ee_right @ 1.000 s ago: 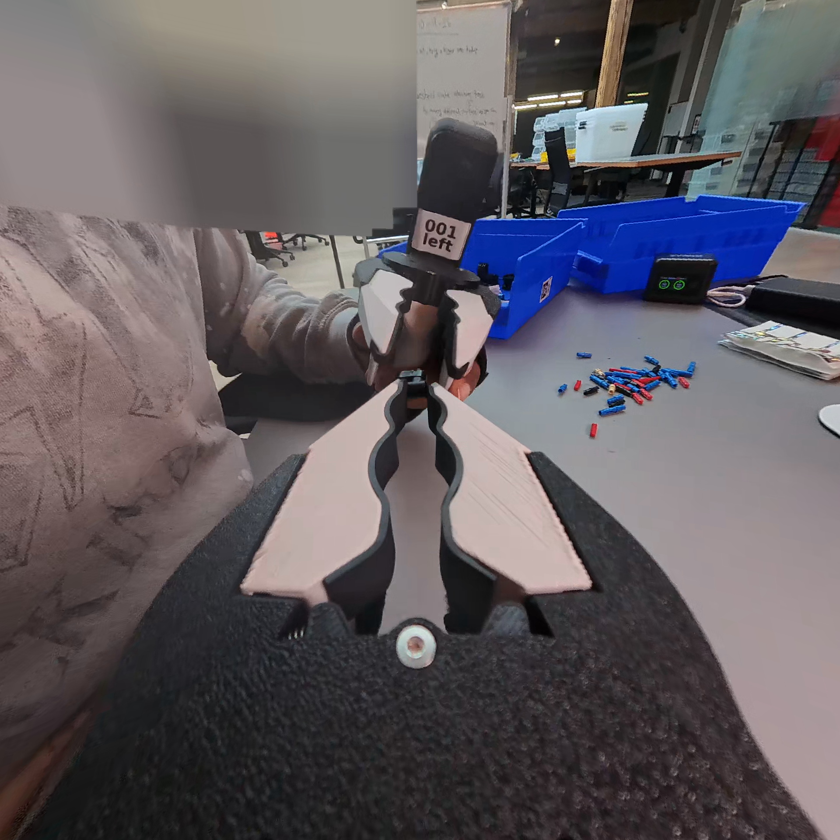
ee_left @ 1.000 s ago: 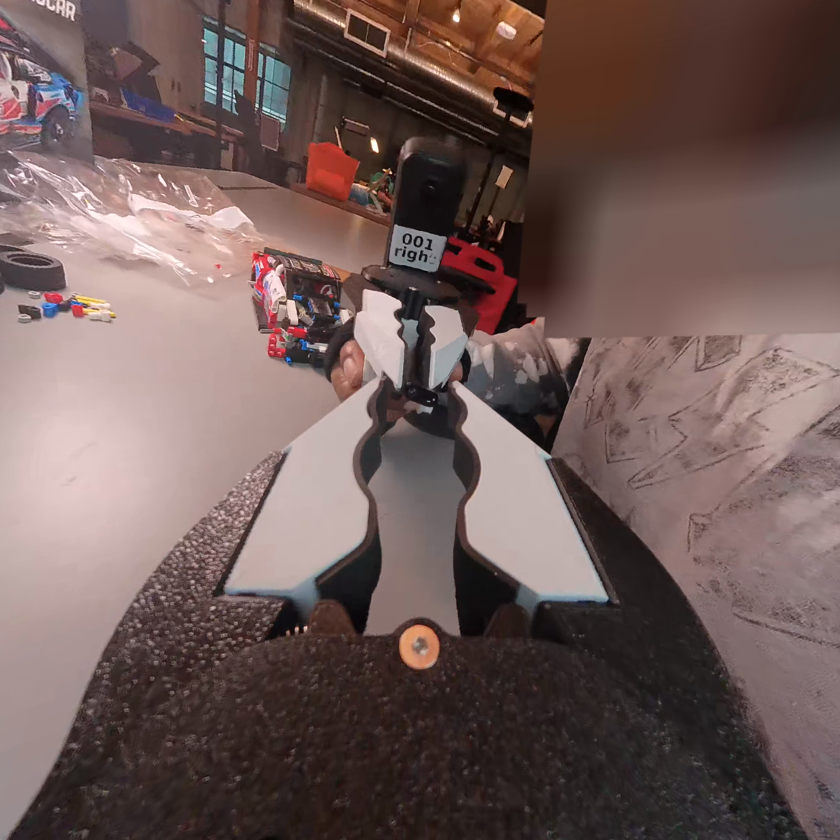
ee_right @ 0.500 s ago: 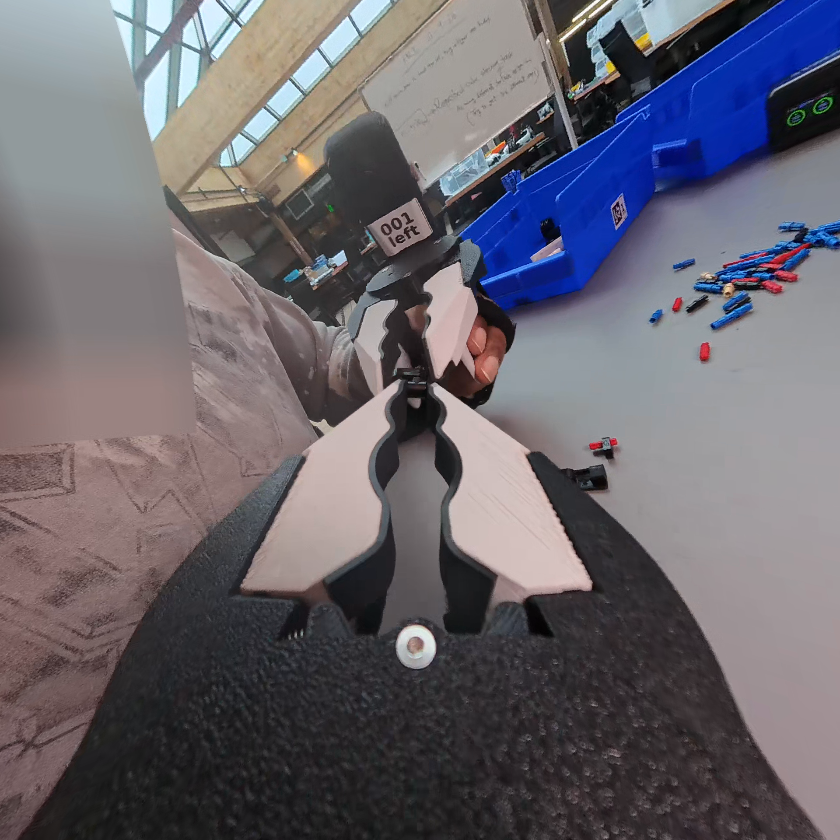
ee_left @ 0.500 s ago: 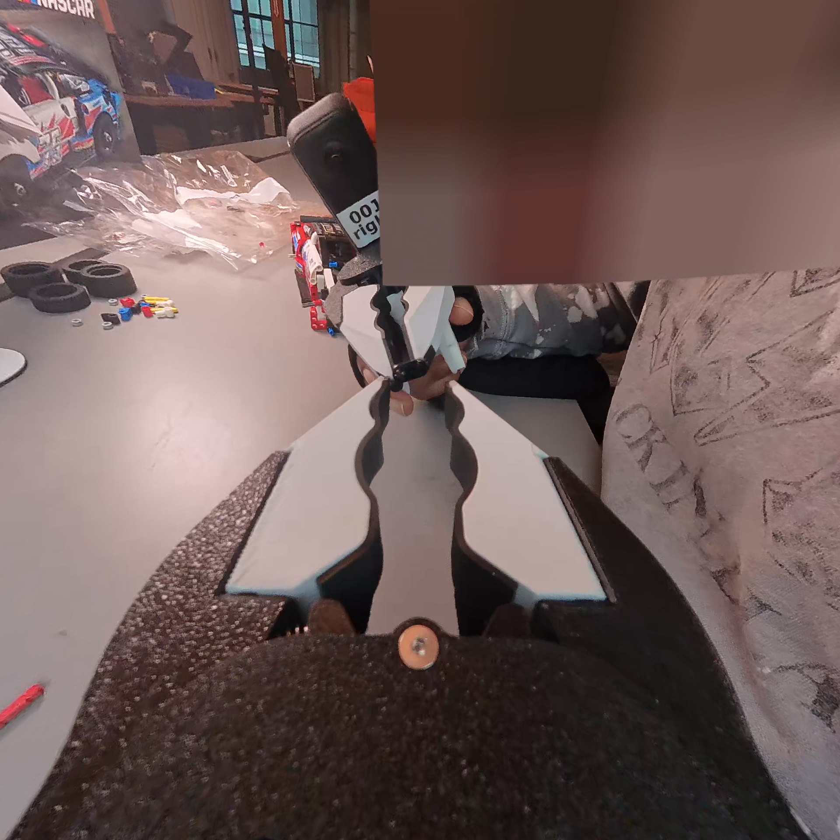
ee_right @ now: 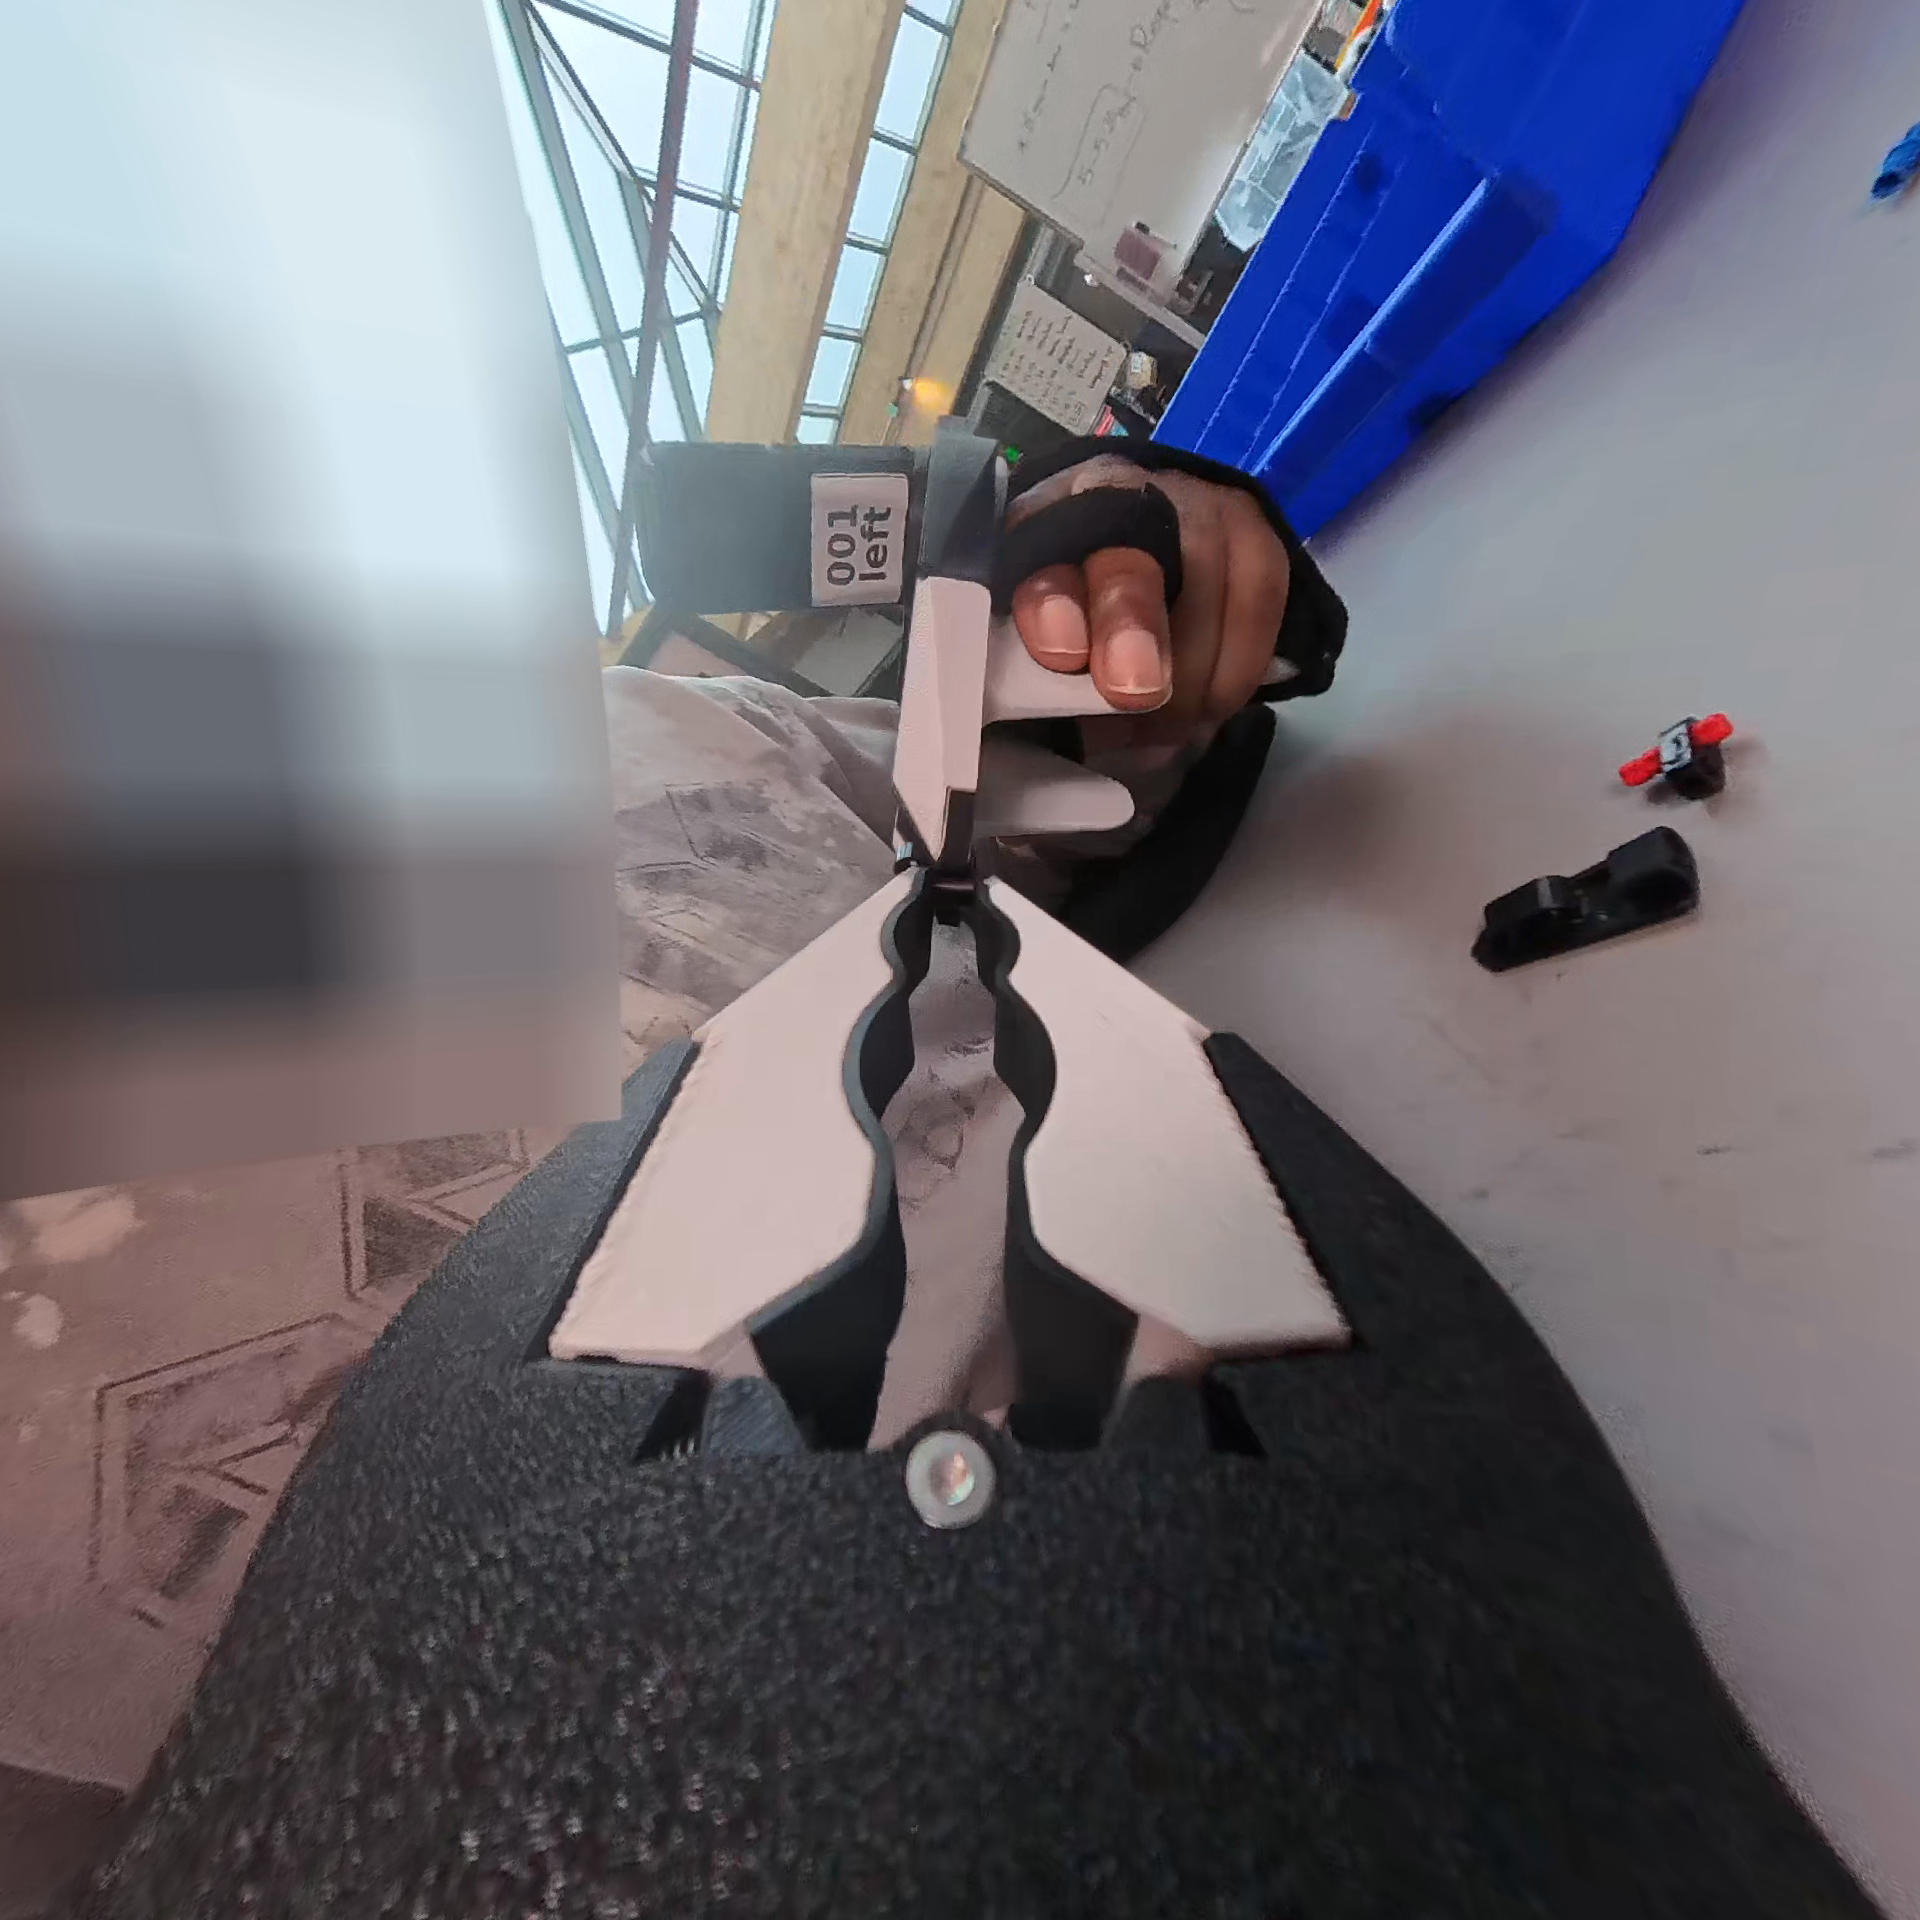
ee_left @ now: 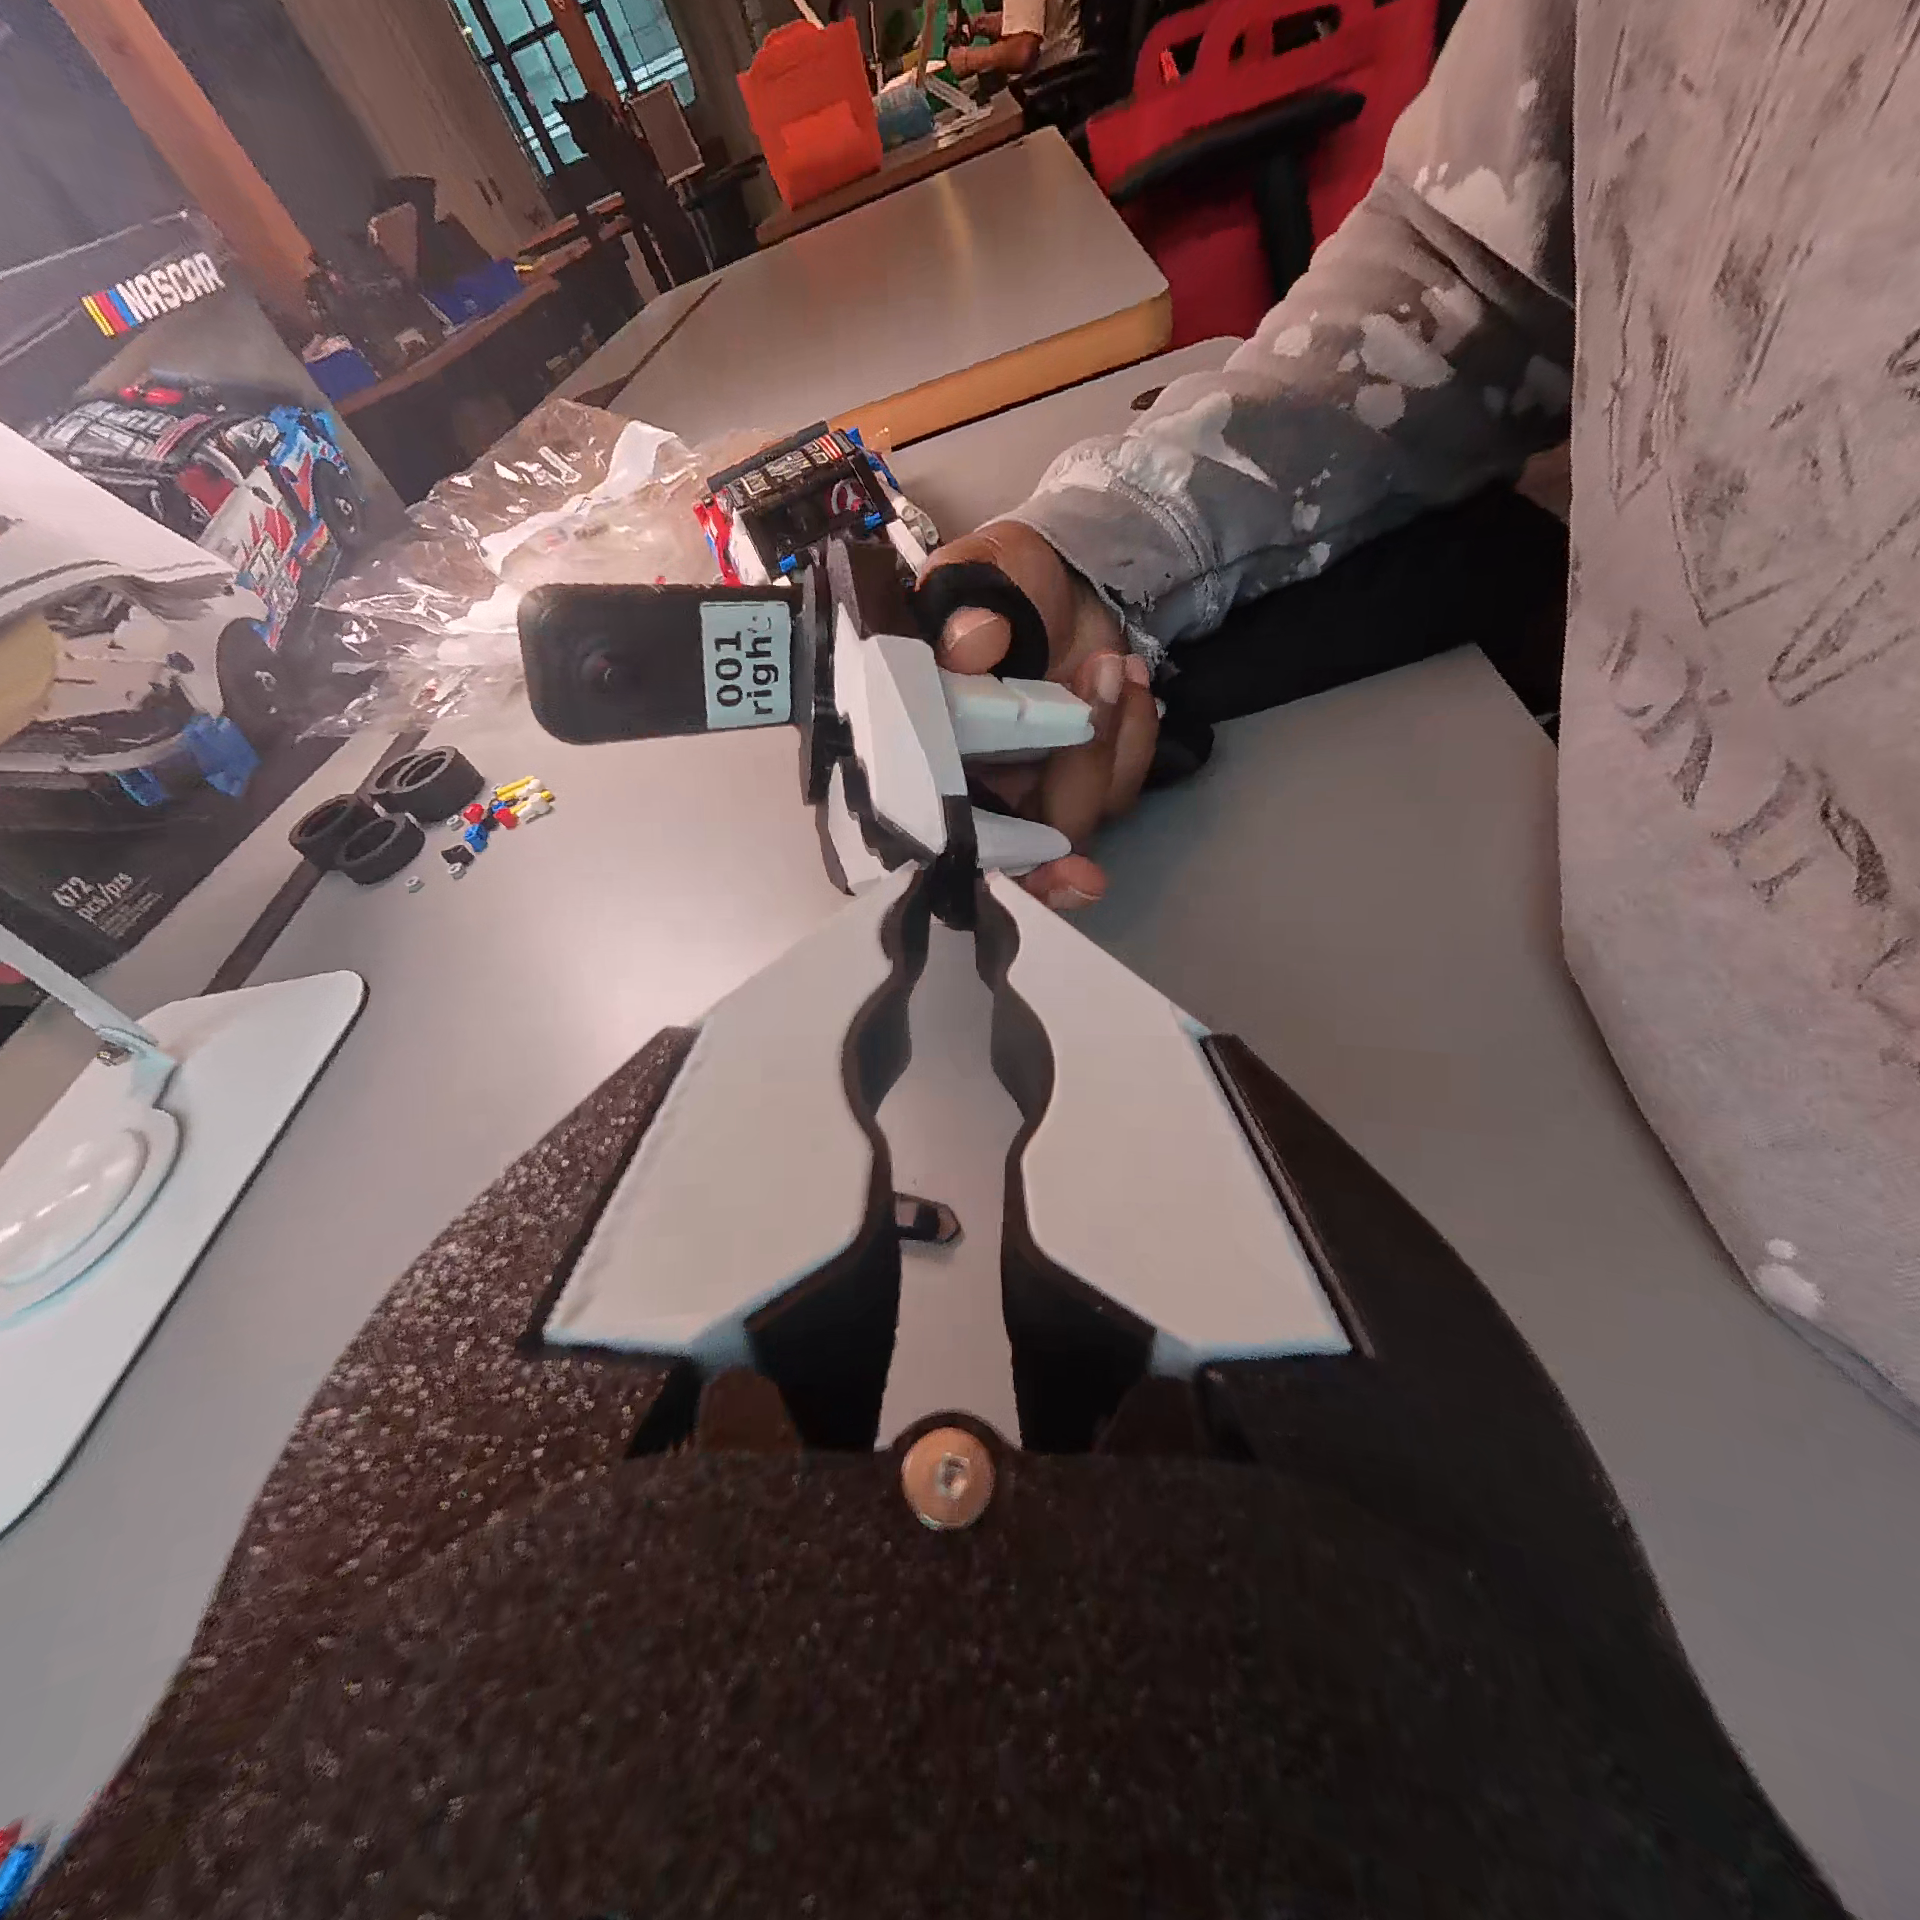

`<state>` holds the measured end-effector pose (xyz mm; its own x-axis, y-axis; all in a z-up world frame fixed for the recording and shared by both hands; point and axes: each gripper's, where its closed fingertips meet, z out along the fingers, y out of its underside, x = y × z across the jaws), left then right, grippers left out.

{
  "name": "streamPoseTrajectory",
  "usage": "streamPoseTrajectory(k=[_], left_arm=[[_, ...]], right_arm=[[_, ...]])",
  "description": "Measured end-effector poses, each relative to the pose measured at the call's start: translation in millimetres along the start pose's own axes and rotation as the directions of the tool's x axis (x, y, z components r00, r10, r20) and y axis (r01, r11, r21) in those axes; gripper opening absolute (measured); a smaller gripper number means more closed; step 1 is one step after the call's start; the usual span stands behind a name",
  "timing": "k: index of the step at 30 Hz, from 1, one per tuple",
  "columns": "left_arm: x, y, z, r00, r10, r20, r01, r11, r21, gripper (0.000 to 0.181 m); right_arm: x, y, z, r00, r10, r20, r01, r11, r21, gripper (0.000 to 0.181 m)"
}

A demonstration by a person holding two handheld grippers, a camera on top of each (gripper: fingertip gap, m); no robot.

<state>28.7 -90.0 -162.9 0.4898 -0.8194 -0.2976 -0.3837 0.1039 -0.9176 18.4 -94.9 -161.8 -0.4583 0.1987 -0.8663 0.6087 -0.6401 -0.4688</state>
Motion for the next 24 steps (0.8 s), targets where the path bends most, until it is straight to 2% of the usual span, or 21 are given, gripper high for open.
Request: streamPoseTrajectory(k=[5, 15, 16, 17, 18, 19, 21, 24], left_arm=[[1.4, -7.5, -3.8, 0.989, 0.144, 0.03, -0.143, 0.989, -0.049, 0.006], [-7.3, -19.5, -12.0, 0.985, 0.163, 0.063, -0.157, 0.984, -0.084, 0.004], [-22.6, -32.3, -29.7, 0.979, 0.151, 0.135, -0.15, 0.988, -0.019, 0.002], [-47.8, -49.7, -62.9, 0.97, 0.069, 0.235, -0.088, 0.993, 0.073, 0.001], [-62.4, -61.2, -87.4, 0.959, 0.003, 0.283, -0.044, 0.99, 0.137, 0.0], [-61.7, -56.0, -84.3, 0.958, 0.034, 0.283, -0.063, 0.994, 0.092, 0.004], [-43.2, -42.2, -52.3, 0.972, 0.133, 0.196, -0.138, 0.99, 0.016, 0.006], [-45.7, -46.4, -52.5, 0.983, 0.041, 0.178, -0.058, 0.994, 0.089, 0.006]], right_arm=[[-8.0, -1.4, 2.8, 0.998, -0.003, 0.057, 0.001, 0.999, 0.04, 0.005], [-18.8, -12.0, 3.2, 0.994, -0.058, 0.094, 0.049, 0.994, 0.099, 0.004], [-18.3, -21.7, -7.8, 0.994, -0.057, 0.097, 0.042, 0.988, 0.148, 0.004], [-10.4, -43.2, -38.5, 0.997, -0.035, 0.065, 0.017, 0.962, 0.272, 0.003], [-6.0, -53.2, -60.3, 0.998, -0.068, -0.011, 0.068, 0.94, 0.334, 0.002], [-8.4, -46.3, -50.8, 0.989, -0.135, -0.066, 0.148, 0.948, 0.282, 0.004], [-14.5, -35.4, -19.8, 0.987, -0.158, -0.016, 0.158, 0.965, 0.211, 0.005], [-14.4, -43.0, -22.5, 0.98, -0.192, -0.052, 0.198, 0.96, 0.199, 0.005]])
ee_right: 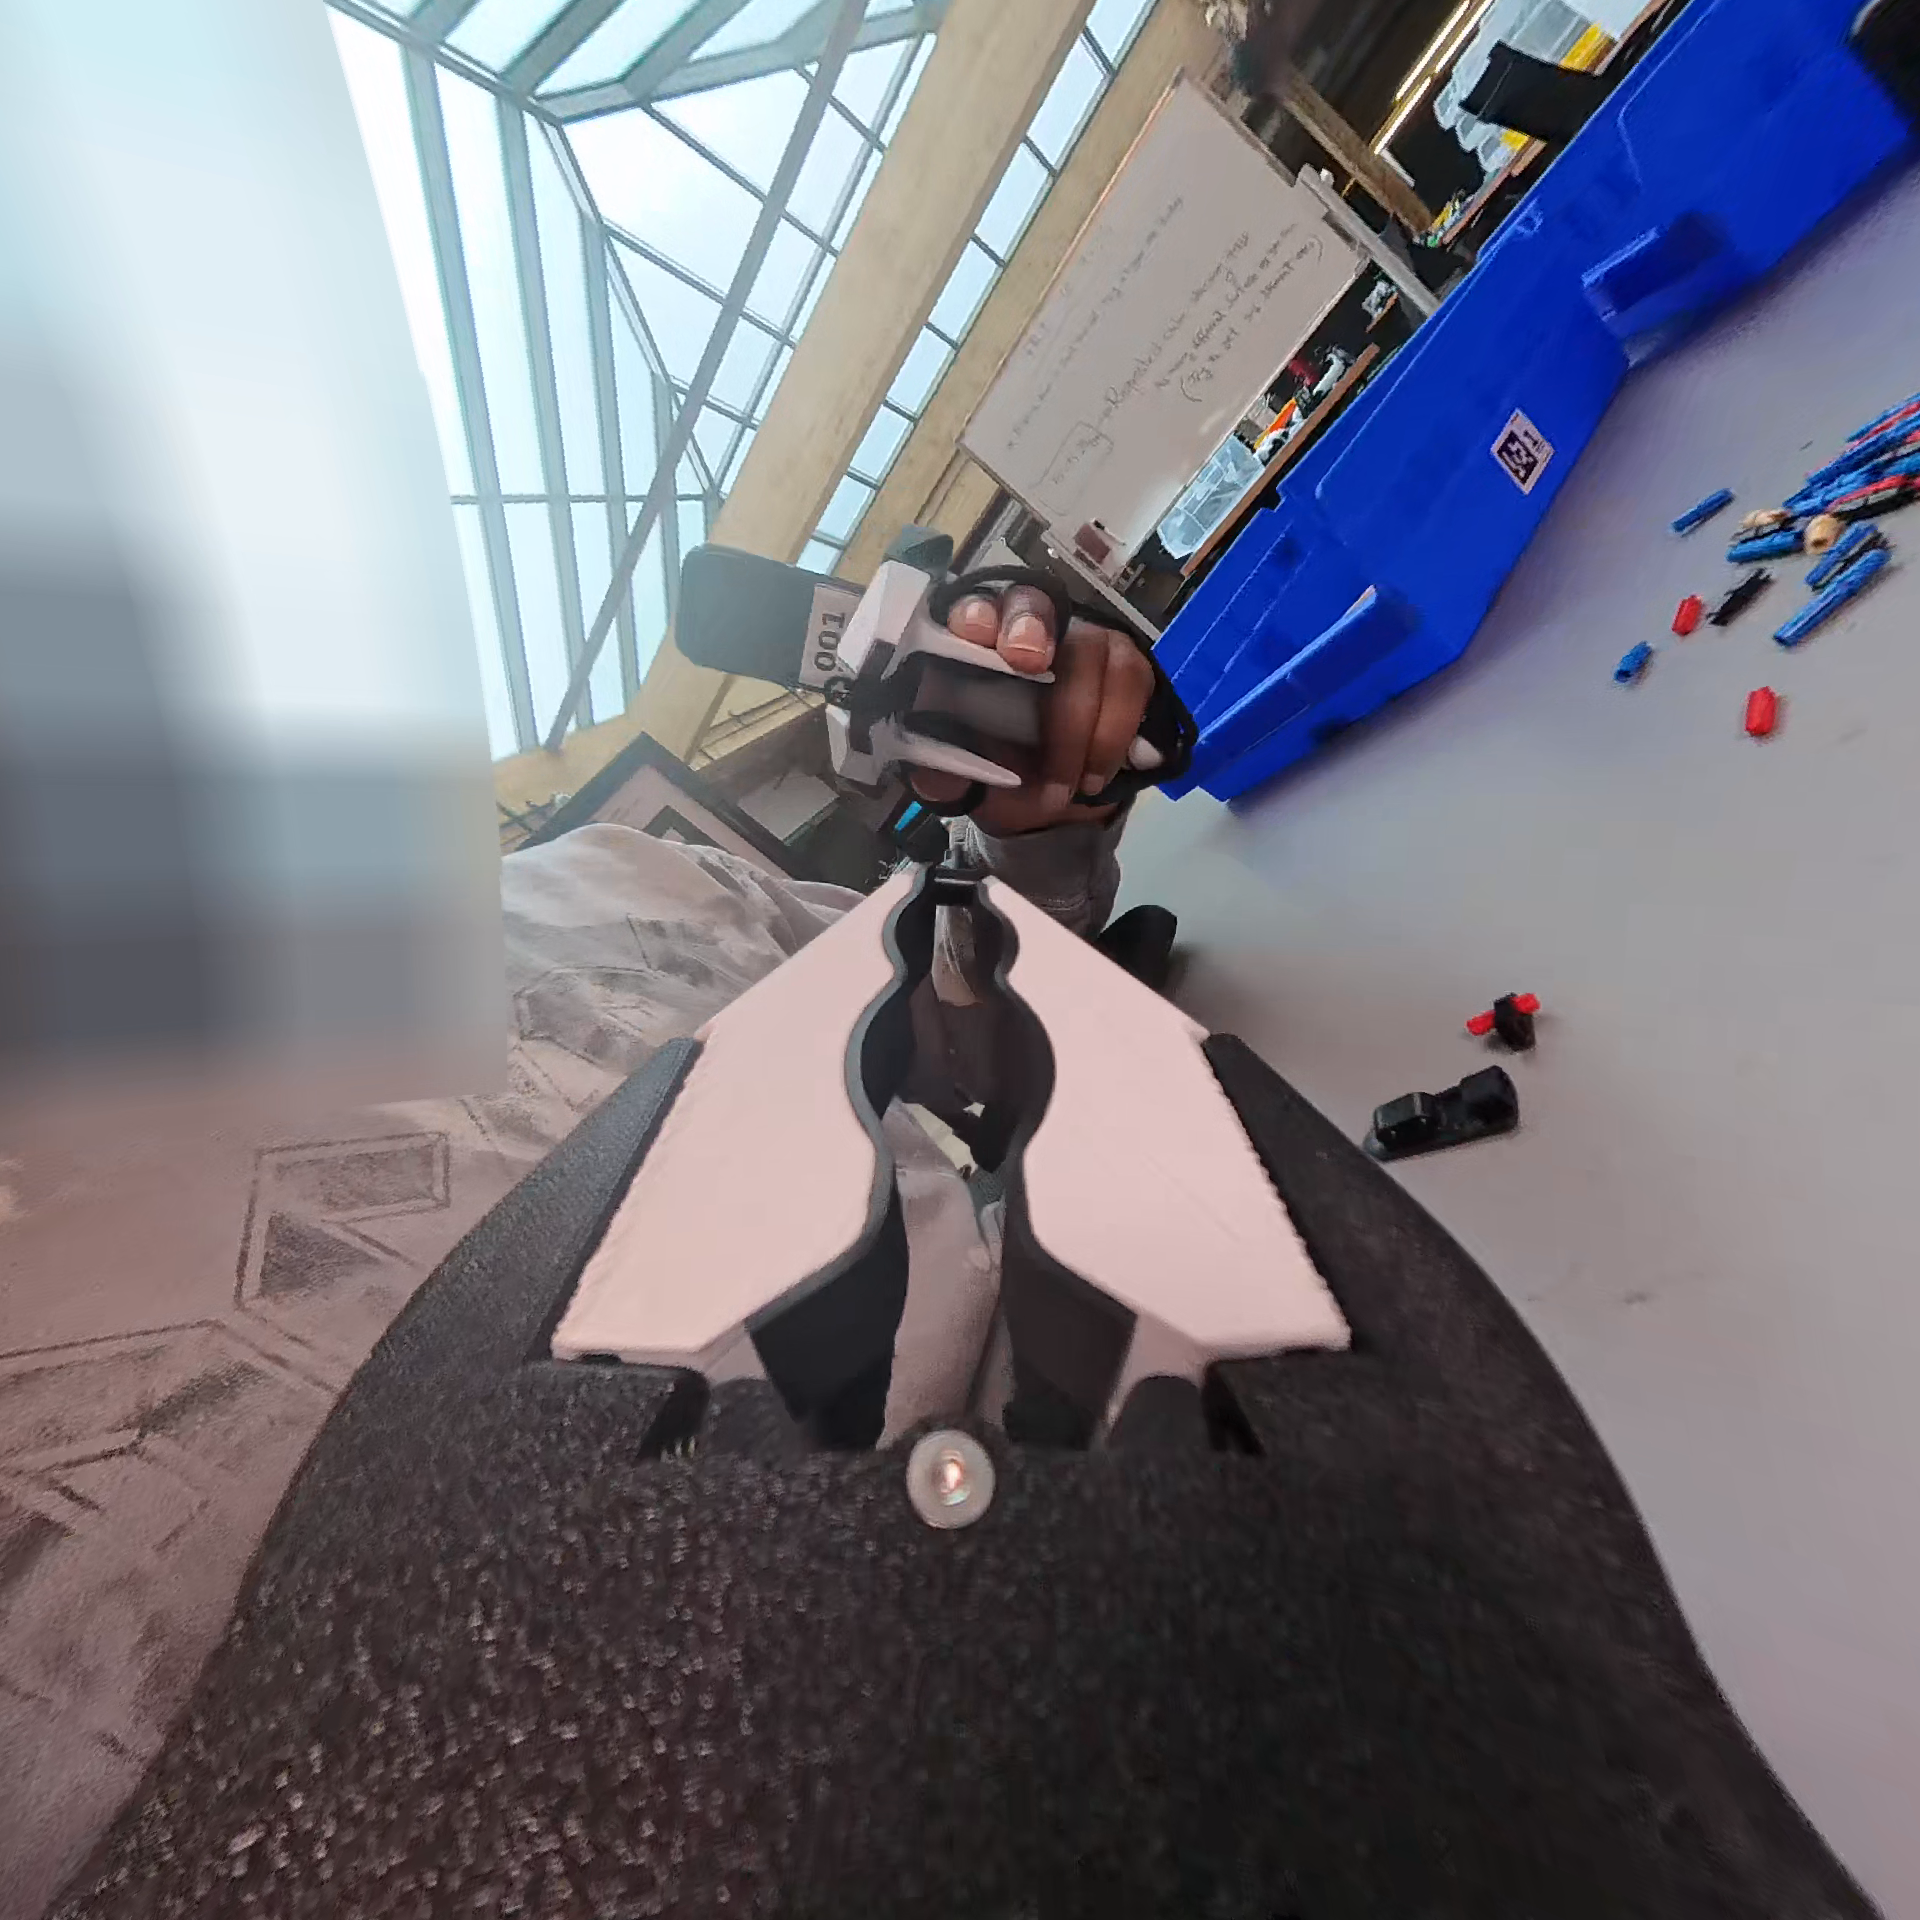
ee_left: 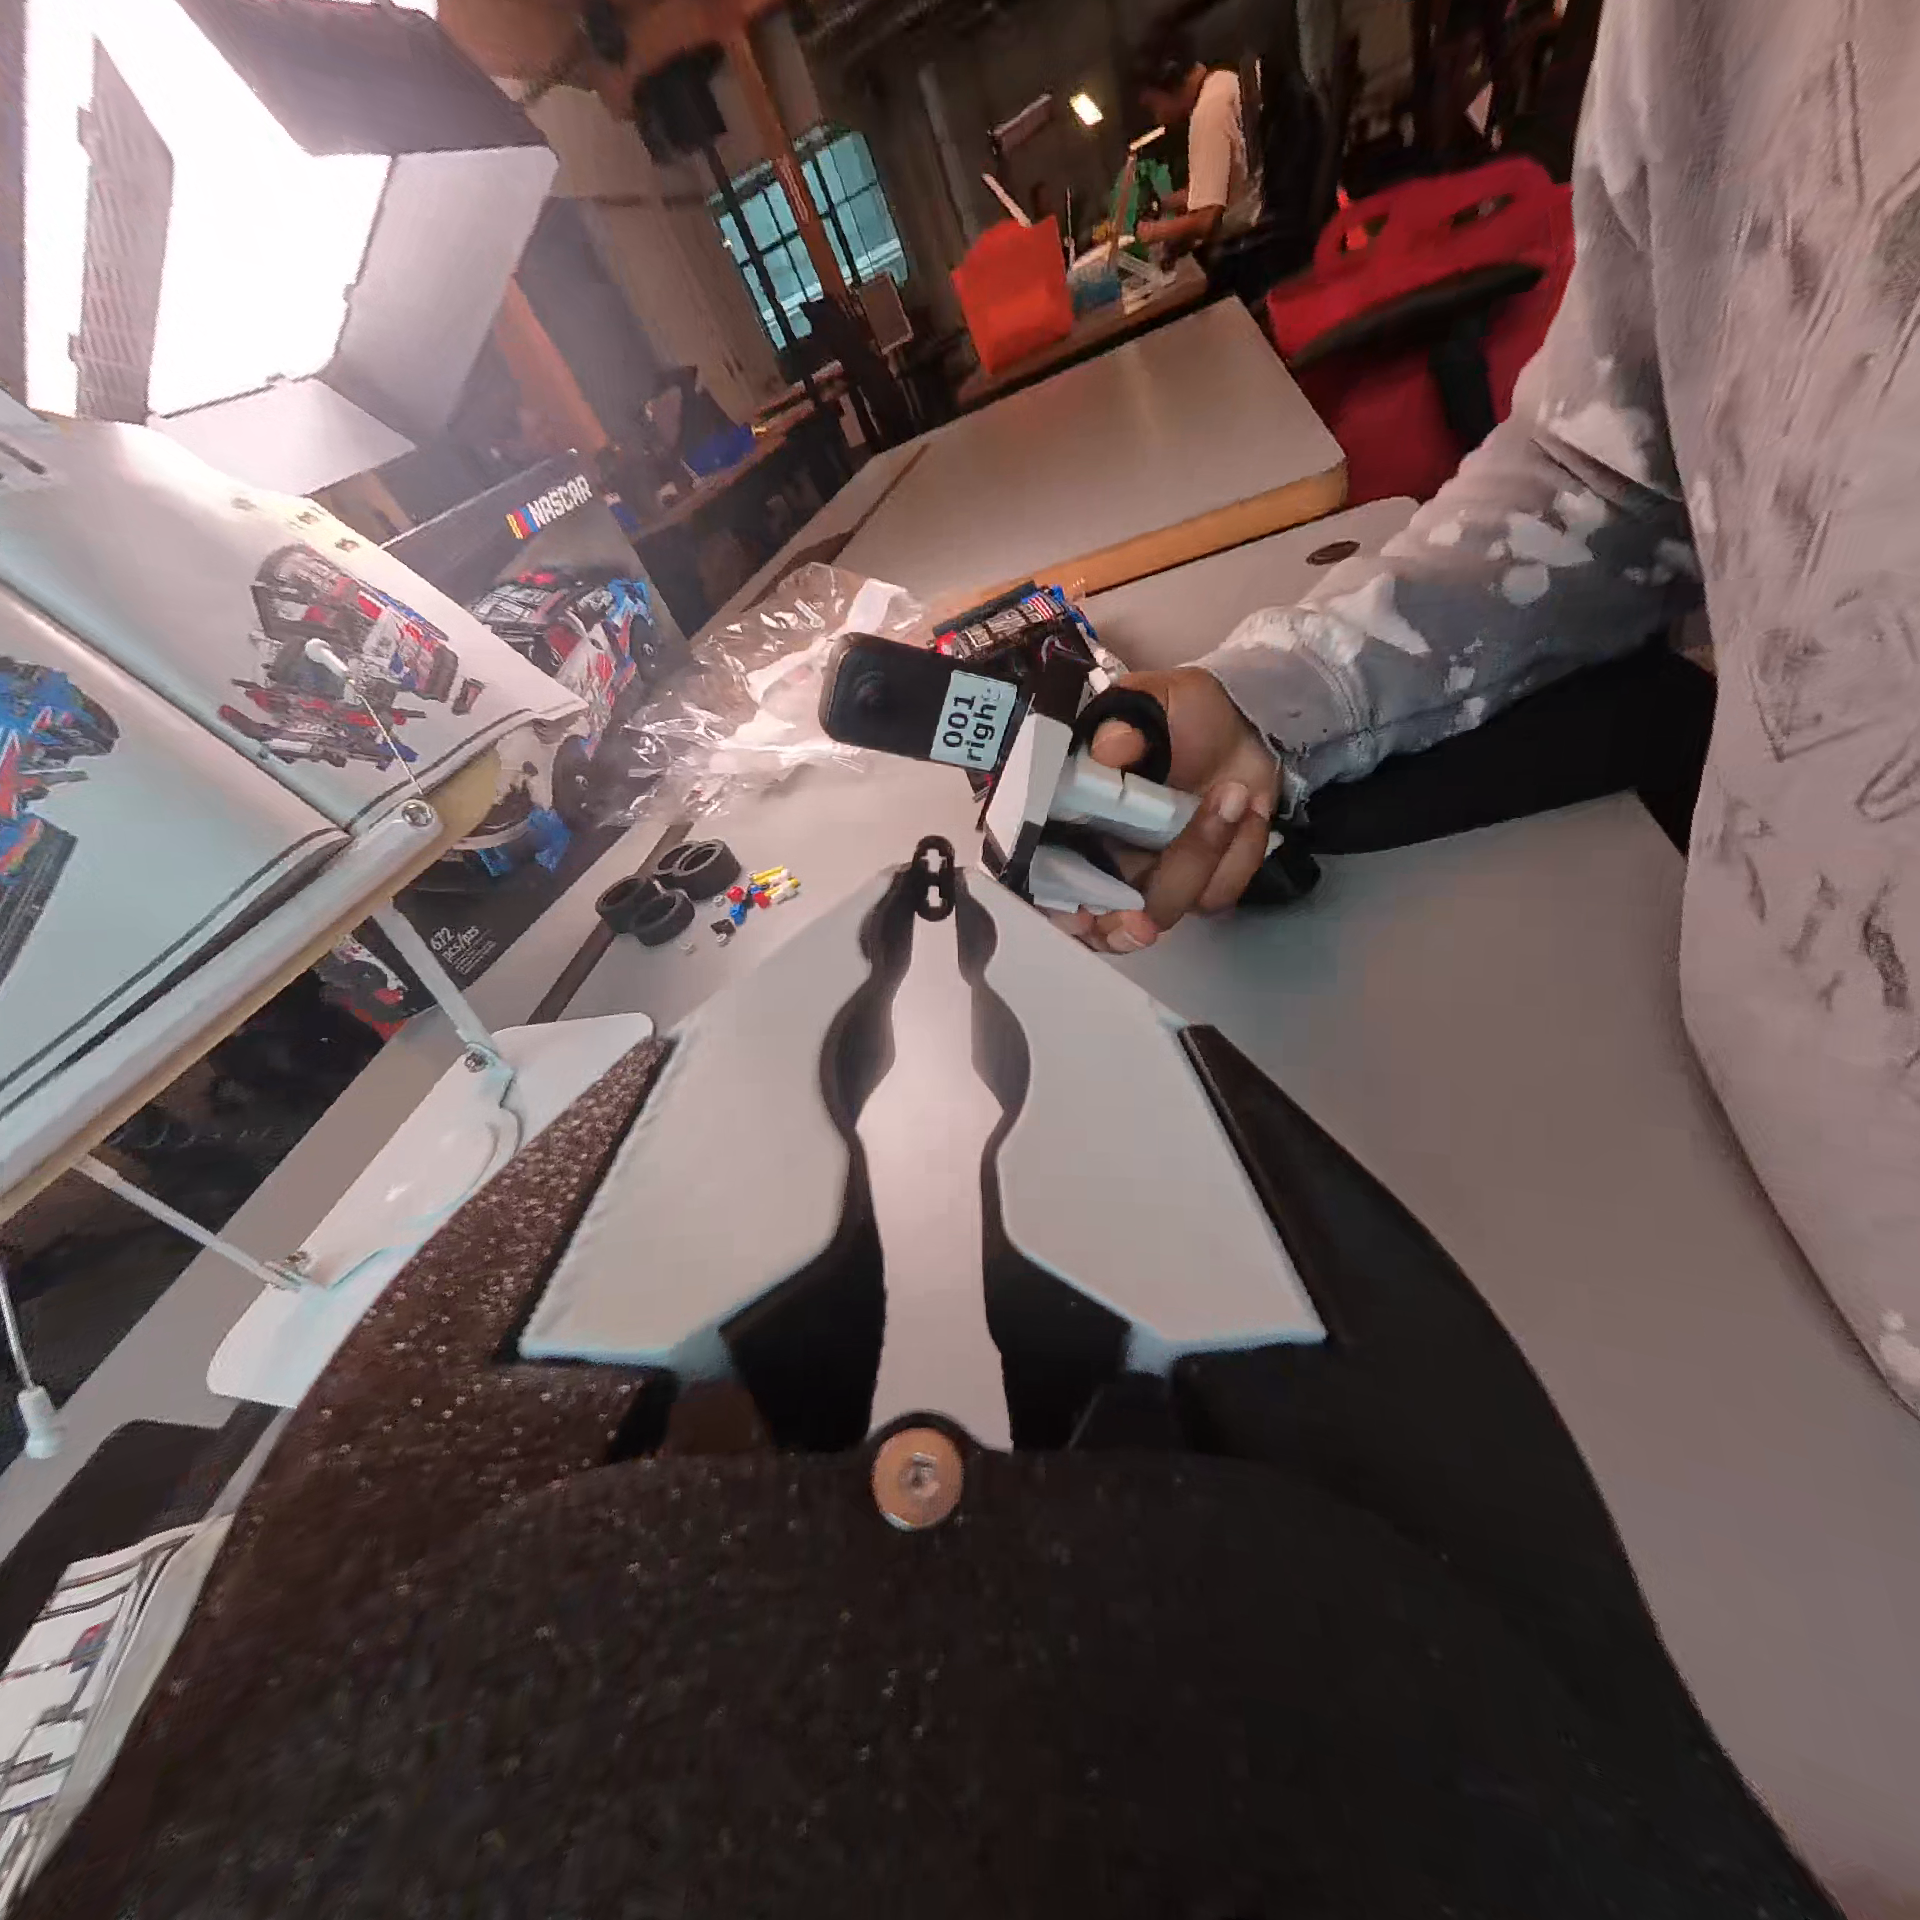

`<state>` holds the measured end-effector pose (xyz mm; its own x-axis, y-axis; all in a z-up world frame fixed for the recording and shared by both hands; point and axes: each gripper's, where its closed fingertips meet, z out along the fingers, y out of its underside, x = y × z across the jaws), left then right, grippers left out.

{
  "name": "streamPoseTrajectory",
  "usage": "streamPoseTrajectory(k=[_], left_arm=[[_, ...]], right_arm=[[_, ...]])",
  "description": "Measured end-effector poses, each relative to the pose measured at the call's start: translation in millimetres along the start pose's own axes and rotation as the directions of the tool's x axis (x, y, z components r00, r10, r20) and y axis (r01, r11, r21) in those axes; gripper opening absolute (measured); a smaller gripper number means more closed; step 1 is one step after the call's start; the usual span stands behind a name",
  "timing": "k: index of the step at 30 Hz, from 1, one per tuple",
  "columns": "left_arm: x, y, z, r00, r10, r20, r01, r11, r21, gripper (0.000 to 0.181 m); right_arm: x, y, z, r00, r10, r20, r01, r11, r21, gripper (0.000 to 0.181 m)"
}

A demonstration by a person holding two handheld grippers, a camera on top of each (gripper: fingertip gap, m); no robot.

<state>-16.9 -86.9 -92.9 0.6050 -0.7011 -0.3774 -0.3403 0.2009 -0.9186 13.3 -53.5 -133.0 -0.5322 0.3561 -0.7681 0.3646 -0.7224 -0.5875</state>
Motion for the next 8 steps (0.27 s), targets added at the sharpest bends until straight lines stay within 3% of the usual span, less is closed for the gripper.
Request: streamPoseTrajectory(k=[5, 8], left_arm=[[9.4, 5.9, 3.9, 0.996, -0.091, -0.015, 0.091, 0.995, 0.036, 0.006], [15.6, 26.8, 16.0, 0.979, -0.196, -0.048, 0.193, 0.979, -0.06, 0.006]], right_arm=[[-13.3, 3.8, 3.3, 0.998, -0.063, -0.003, 0.063, 0.998, 0.009, 0.005], [-6.7, 1.3, 0.1, 0.96, -0.247, -0.129, 0.243, 0.969, -0.044, 0.007]])
